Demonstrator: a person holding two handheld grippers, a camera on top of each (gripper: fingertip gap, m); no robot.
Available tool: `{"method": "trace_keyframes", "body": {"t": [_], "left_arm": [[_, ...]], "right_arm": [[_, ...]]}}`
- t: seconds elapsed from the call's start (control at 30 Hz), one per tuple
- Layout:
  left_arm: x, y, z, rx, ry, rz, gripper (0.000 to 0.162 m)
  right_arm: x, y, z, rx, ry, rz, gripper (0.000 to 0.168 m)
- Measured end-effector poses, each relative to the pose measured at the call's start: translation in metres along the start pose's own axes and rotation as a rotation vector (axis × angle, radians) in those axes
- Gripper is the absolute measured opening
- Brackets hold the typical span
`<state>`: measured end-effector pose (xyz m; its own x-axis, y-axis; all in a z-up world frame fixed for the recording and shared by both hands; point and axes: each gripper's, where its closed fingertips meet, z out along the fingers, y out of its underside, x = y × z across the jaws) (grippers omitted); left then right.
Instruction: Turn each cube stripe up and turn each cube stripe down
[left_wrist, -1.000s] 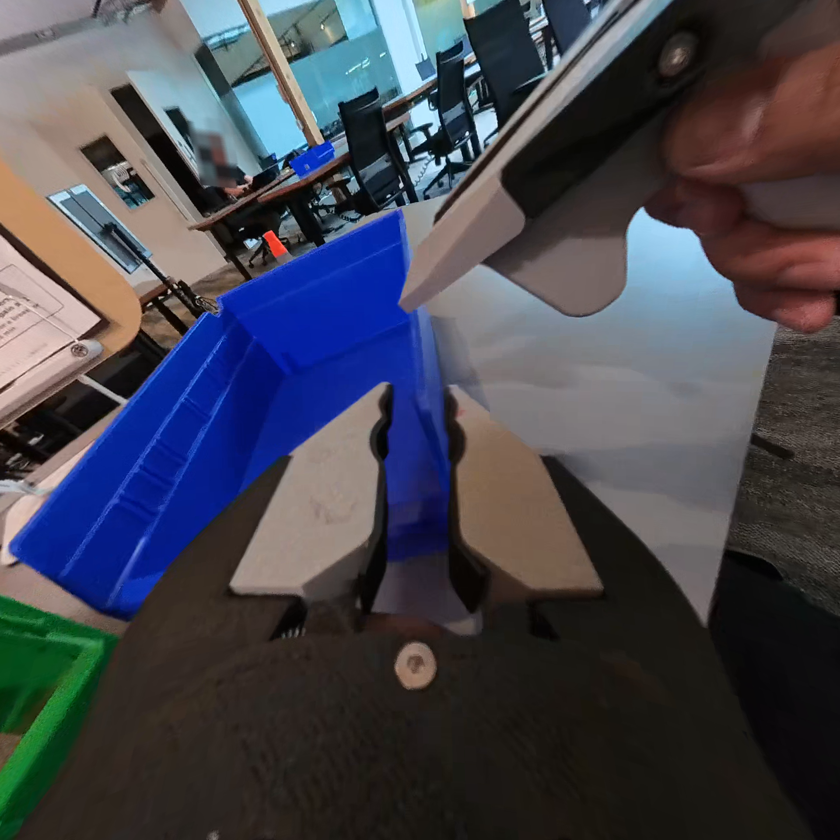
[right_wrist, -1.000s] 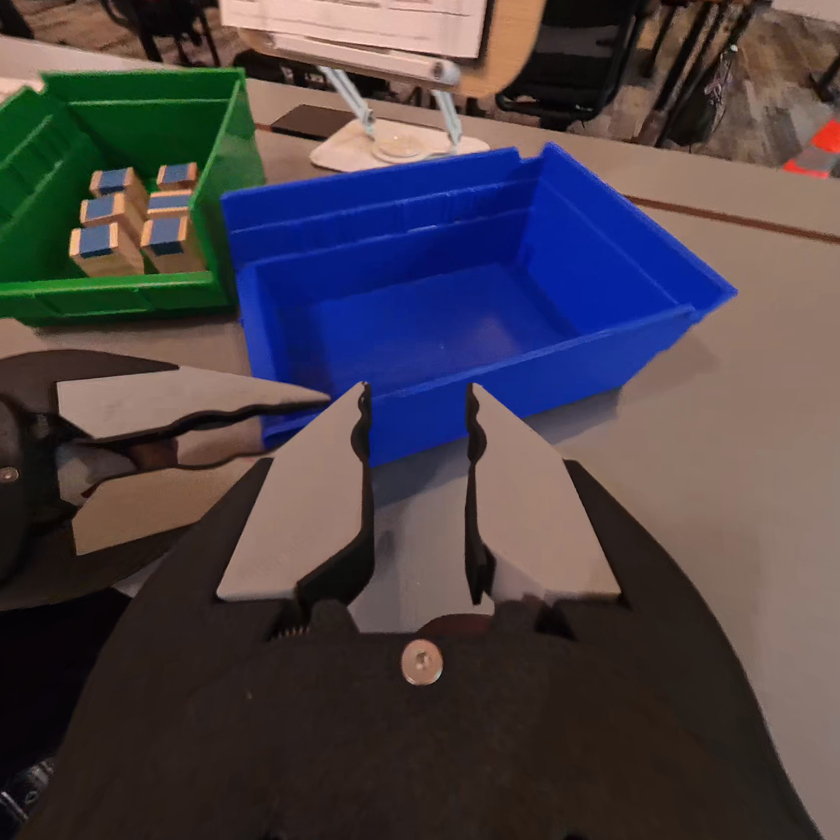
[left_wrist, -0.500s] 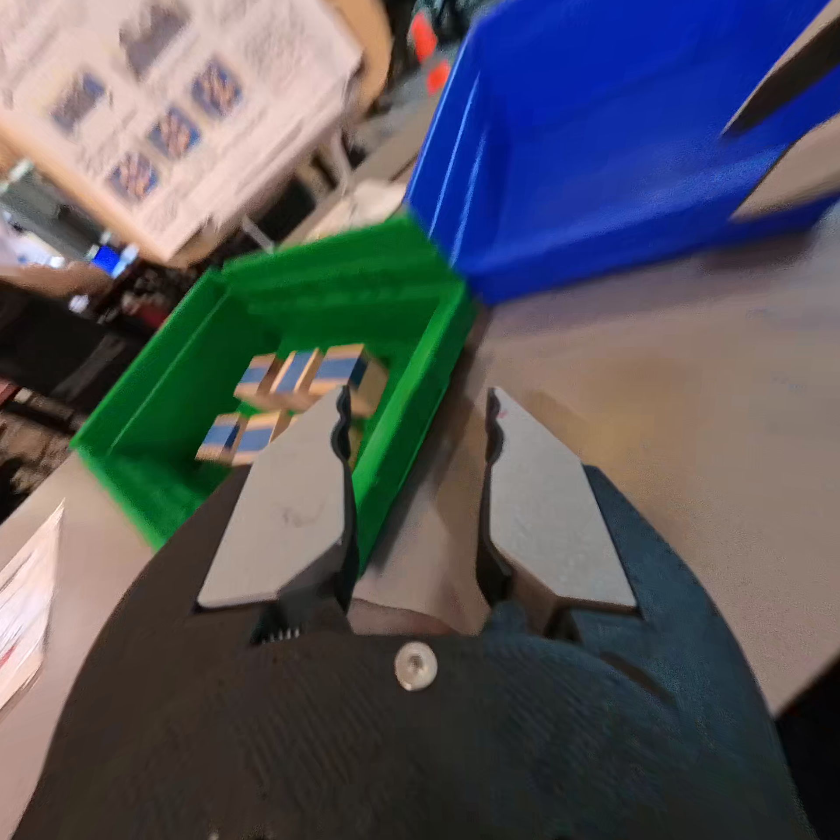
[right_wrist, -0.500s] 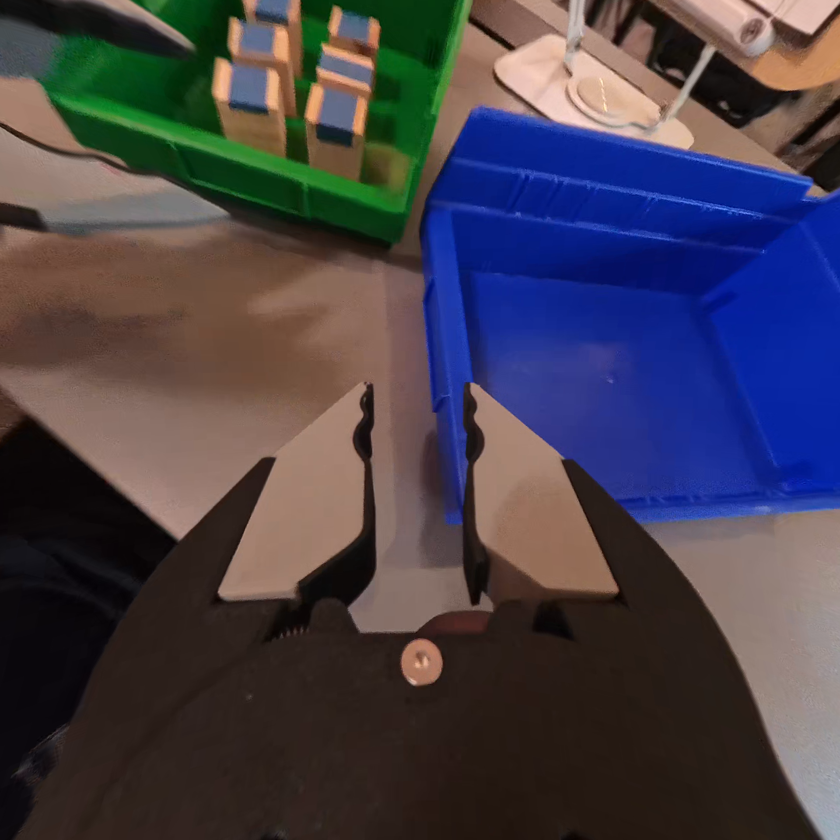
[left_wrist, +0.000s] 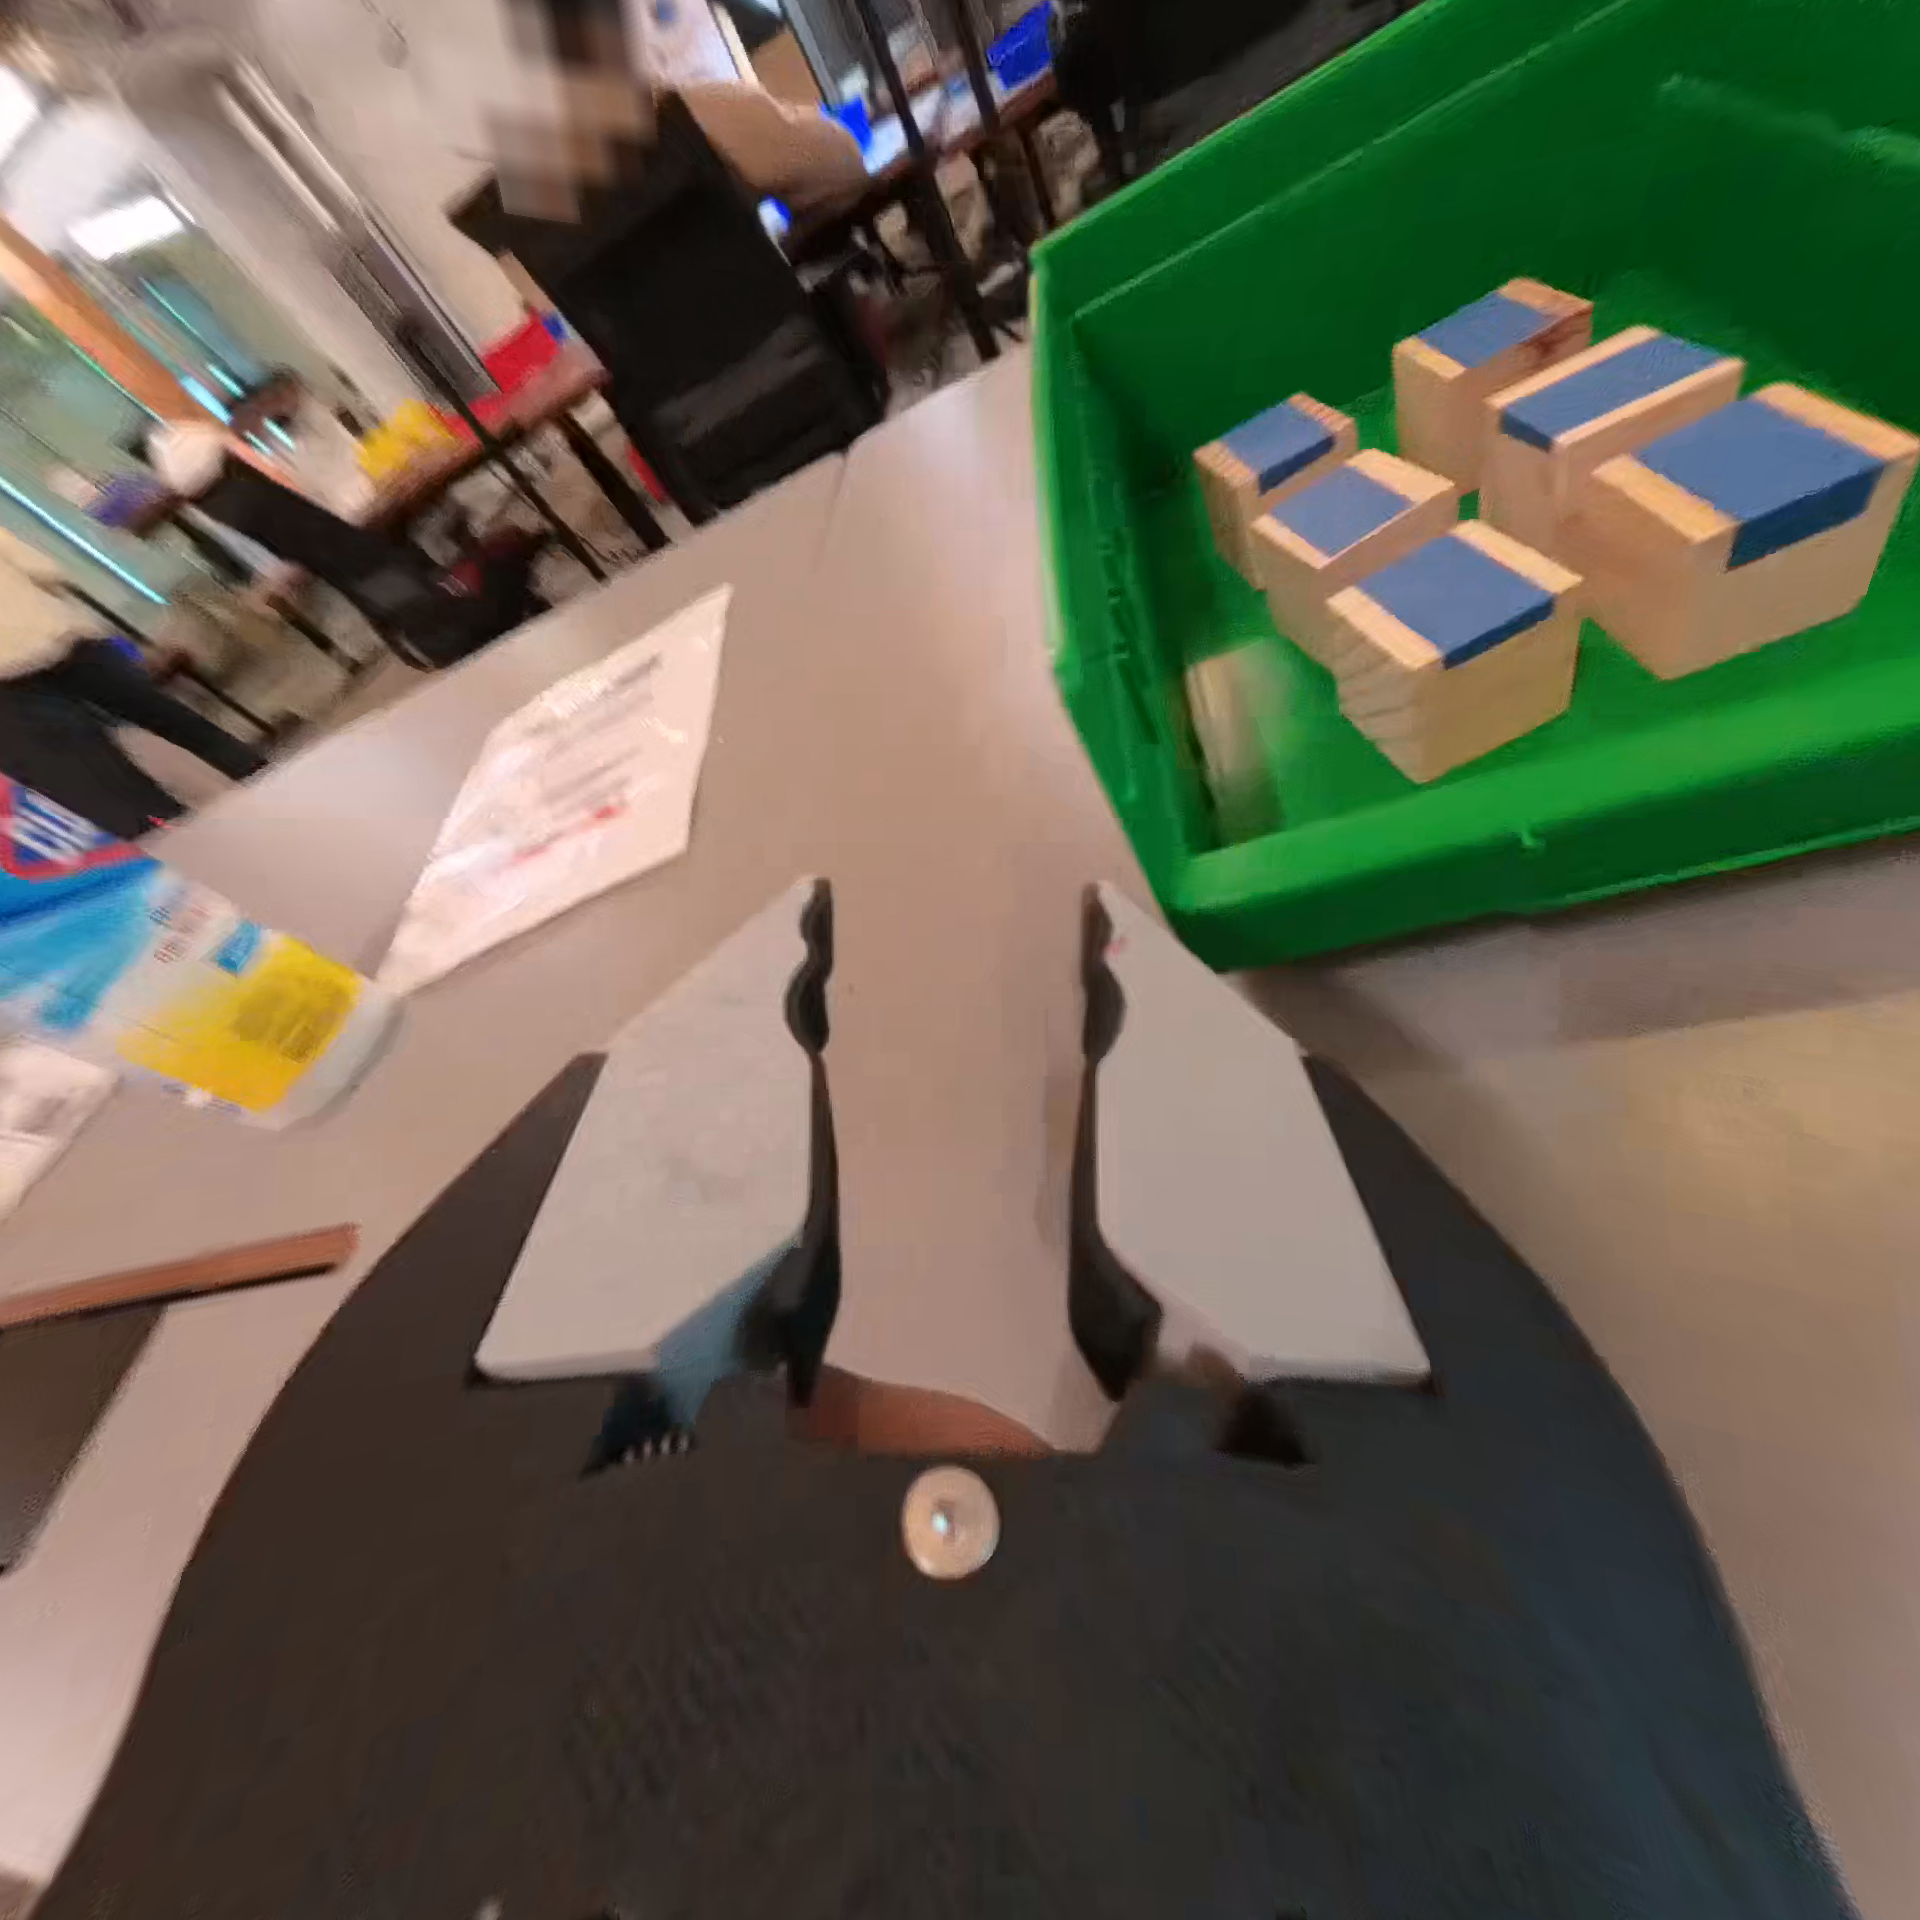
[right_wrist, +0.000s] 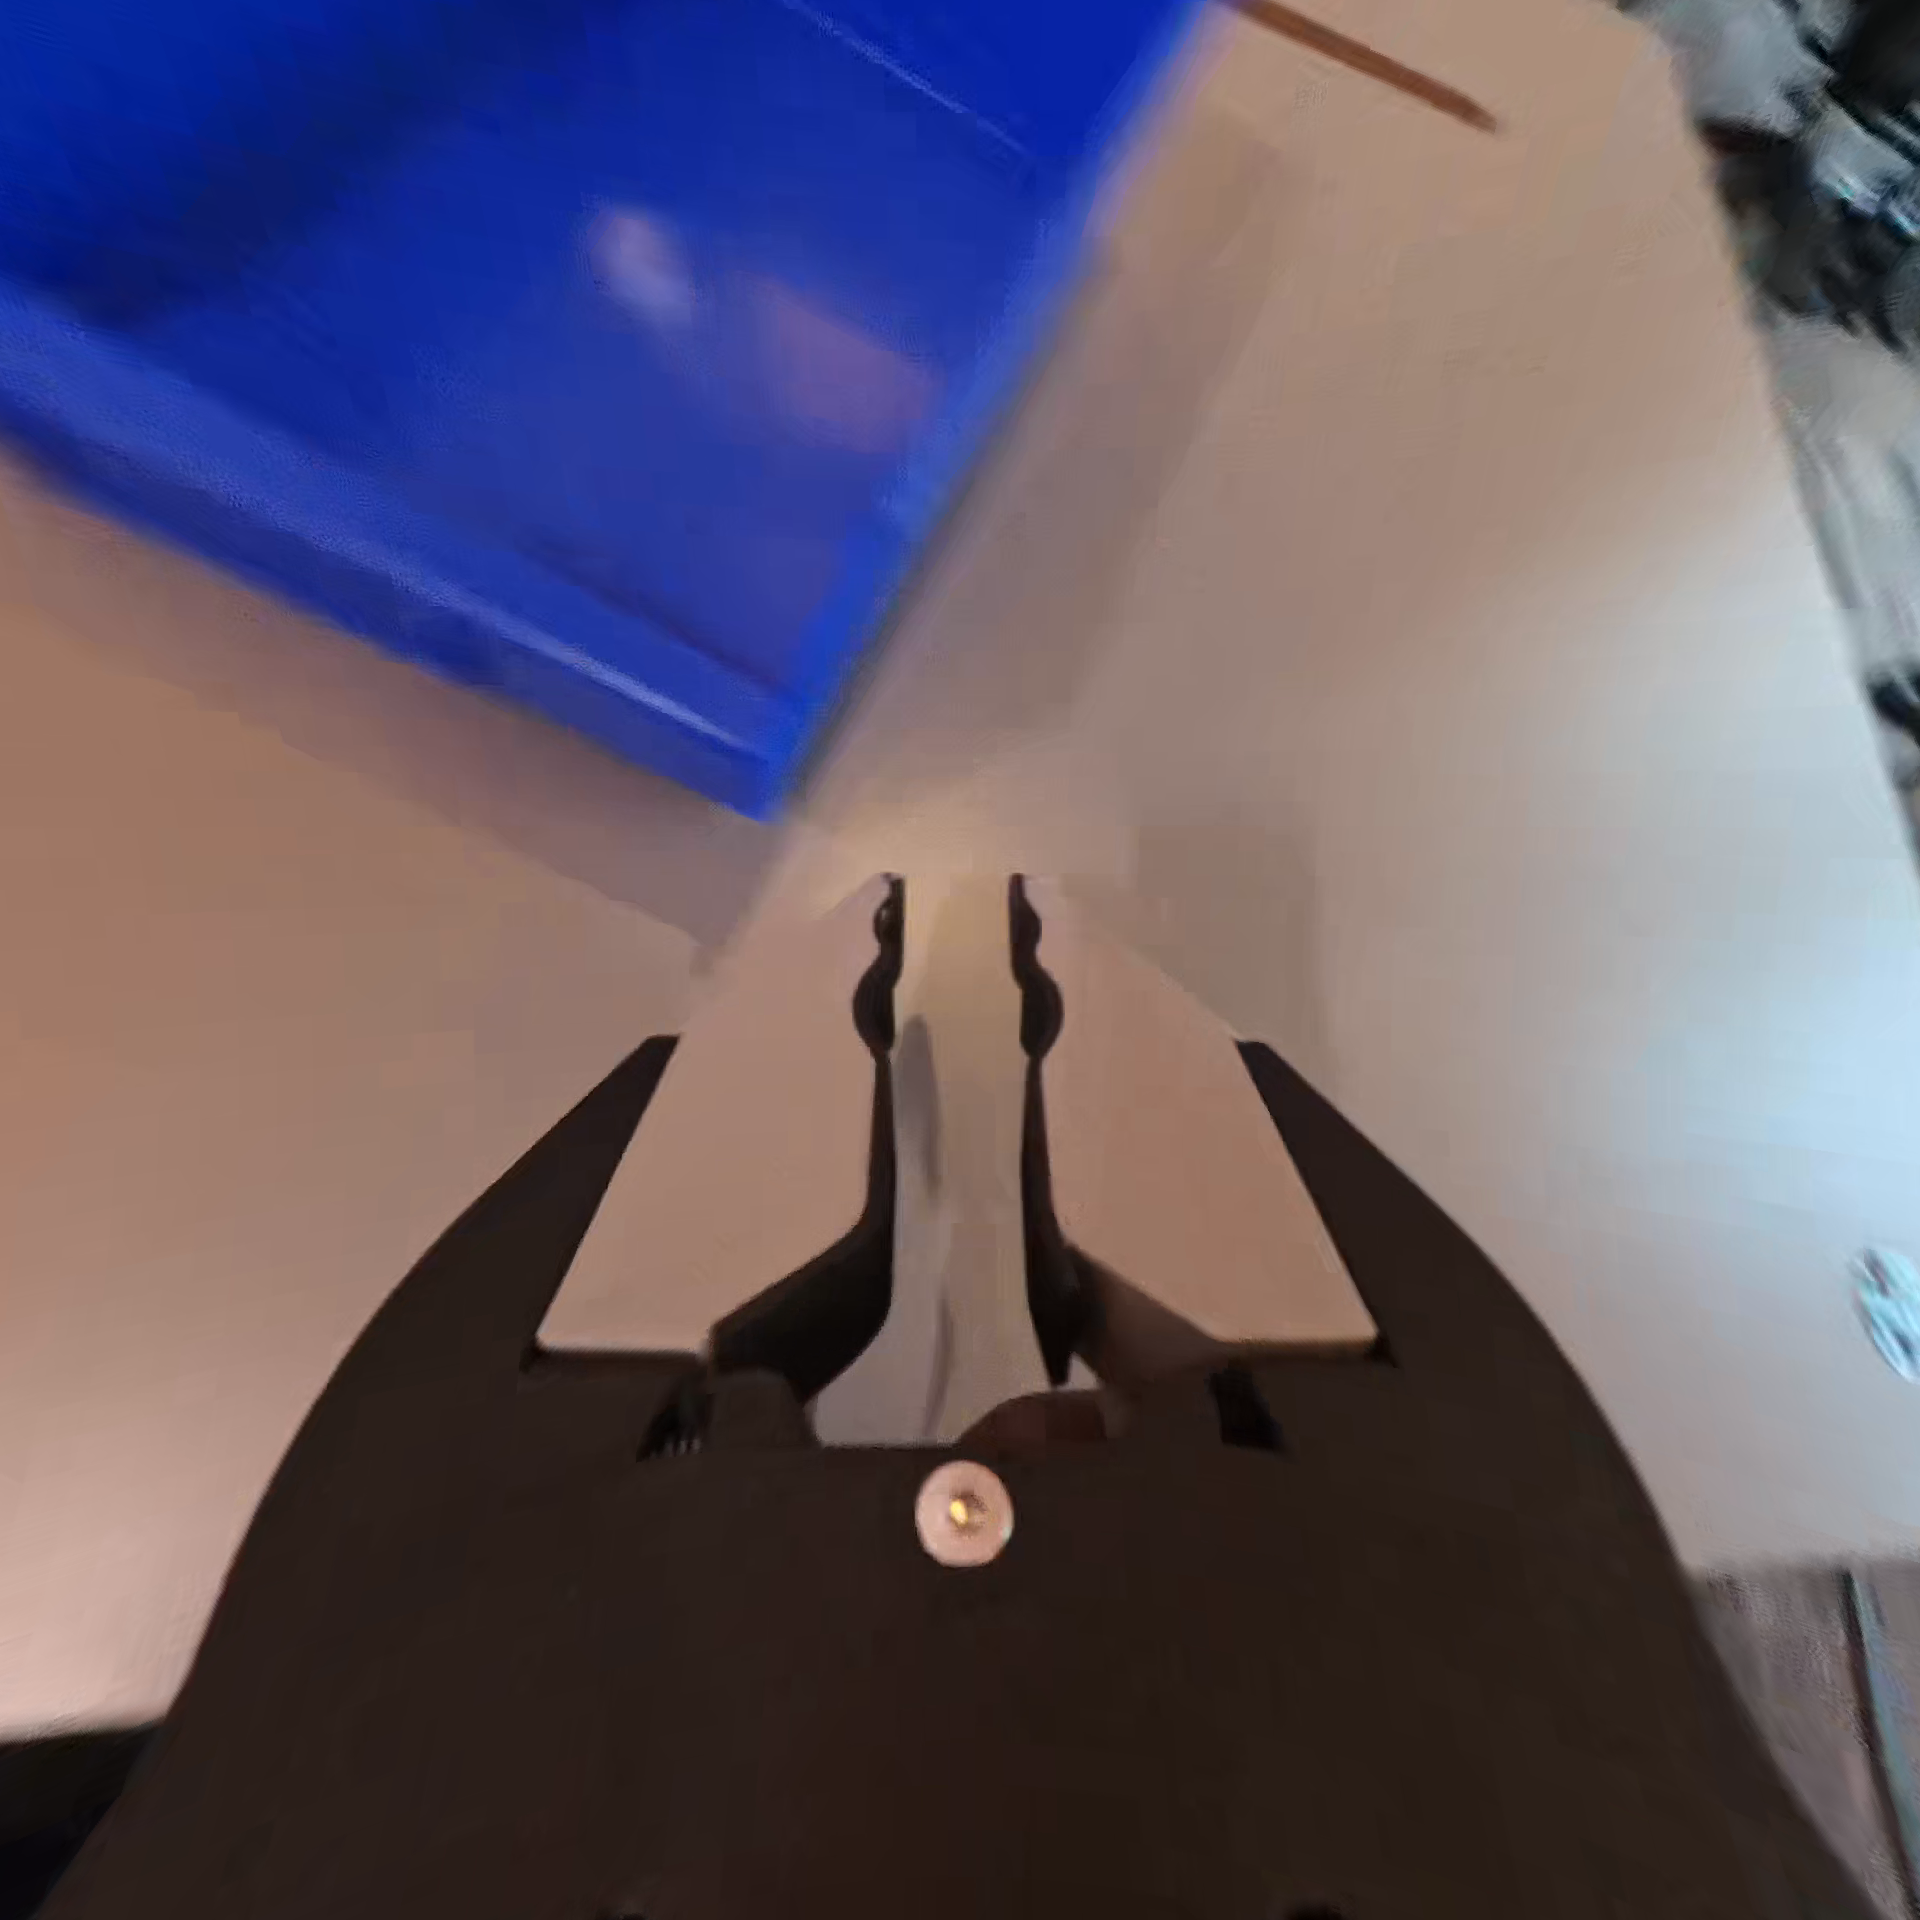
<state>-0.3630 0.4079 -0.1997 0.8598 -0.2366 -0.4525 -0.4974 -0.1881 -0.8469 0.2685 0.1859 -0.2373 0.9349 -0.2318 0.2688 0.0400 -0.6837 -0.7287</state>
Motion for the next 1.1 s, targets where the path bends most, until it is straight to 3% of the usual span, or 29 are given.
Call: {"method": "trace_keyframes", "body": {"t": [0.07, 0.13, 0.23, 0.37, 0.47, 0.5, 0.53, 0.57, 0.6, 0.63, 0.67, 0.77, 0.87, 0.97, 1.1], "left_arm": [[0.001, 0.000, -0.006, 0.000, 0.095, -0.094, 0.049], [0.030, -0.020, -0.021, 0.070, 0.235, -0.143, 0.058], [0.093, -0.056, -0.039, 0.155, 0.380, -0.100, 0.065], [0.179, -0.095, -0.033, 0.179, 0.470, 0.001, 0.065], [0.220, -0.111, -0.011, 0.154, 0.463, 0.061, 0.063], [0.224, -0.114, 0.000, 0.142, 0.420, 0.092, 0.054], [0.222, -0.116, 0.012, 0.129, 0.365, 0.122, 0.031], [0.222, -0.118, 0.021, 0.111, 0.354, 0.123, 0.032], [0.220, -0.118, 0.029, 0.079, 0.362, 0.085, 0.026], [0.212, -0.118, 0.036, 0.048, 0.350, 0.040, 0.017], [0.199, -0.115, 0.044, 0.024, 0.312, 0.004, 0.006], [0.159, -0.098, 0.052, 0.020, 0.315, -0.084, 0.003], [0.118, -0.072, 0.040, 0.013, 0.326, -0.152, 0.006], [0.088, -0.047, 0.012, 0.008, 0.299, -0.157, 0.002], [0.065, -0.019, -0.038, 0.008, 0.203, -0.120, 0.001]], "right_arm": [[0.040, 0.016, 0.008, -0.059, 0.009, 0.137, 0.019], [0.028, 0.006, -0.003, 0.010, -0.124, 0.209, 0.032], [-0.038, -0.039, -0.030, 0.212, -0.326, 0.148, 0.049], [-0.151, -0.078, -0.035, 0.228, -0.491, -0.036, 0.067], [-0.187, -0.100, 0.003, 0.183, -0.363, -0.143, 0.069], [-0.185, -0.105, 0.021, 0.151, -0.287, -0.164, 0.066], [-0.179, -0.110, 0.038, 0.122, -0.208, -0.187, 0.062], [-0.170, -0.114, 0.052, 0.098, -0.133, -0.211, 0.051], [-0.169, -0.116, 0.063, 0.072, -0.134, -0.229, 0.055], [-0.170, -0.116, 0.068, 0.038, -0.176, -0.197, 0.043], [-0.167, -0.112, 0.073, -0.019, -0.200, -0.176, 0.018], [-0.115, -0.103, 0.079, -0.058, -0.037, -0.191, 0.005], [-0.071, -0.079, 0.075, -0.042, -0.083, -0.098, 0.002], [-0.019, -0.044, 0.055, -0.042, -0.069, -0.024, 0.008], [-0.001, 0.006, 0.002, -0.016, -0.109, 0.026, 0.006]]}}
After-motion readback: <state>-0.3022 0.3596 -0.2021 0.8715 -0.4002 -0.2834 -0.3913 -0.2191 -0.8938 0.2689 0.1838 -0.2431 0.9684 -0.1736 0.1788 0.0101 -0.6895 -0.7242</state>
